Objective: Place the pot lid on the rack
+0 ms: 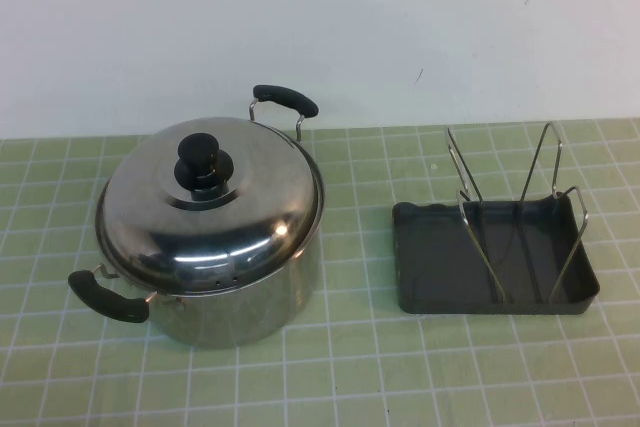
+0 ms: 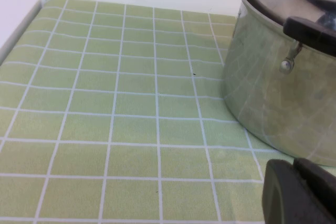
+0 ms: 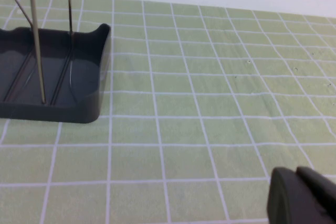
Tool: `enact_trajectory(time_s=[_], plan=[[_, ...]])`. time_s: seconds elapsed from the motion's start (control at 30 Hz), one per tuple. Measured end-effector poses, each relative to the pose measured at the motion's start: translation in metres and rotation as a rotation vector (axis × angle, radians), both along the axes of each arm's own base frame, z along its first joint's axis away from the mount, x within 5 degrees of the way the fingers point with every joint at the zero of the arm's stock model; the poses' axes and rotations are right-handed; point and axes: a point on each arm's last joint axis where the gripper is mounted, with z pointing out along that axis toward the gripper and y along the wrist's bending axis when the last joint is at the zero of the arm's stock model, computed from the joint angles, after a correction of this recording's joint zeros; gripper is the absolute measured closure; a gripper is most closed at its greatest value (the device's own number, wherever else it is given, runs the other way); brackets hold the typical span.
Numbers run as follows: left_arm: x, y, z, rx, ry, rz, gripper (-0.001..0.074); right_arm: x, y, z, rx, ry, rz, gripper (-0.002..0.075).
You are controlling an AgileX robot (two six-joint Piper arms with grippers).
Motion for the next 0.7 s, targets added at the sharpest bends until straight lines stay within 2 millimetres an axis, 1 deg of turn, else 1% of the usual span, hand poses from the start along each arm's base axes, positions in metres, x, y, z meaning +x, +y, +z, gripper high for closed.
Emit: enact_trajectory(time_s=[0.7], plan=[[0.0000, 0.0000, 0.0000, 0.002, 0.000, 0.000, 0.0737, 0.0001, 0.0008, 0.0000, 0.000, 0.000, 0.017, 0.0727]])
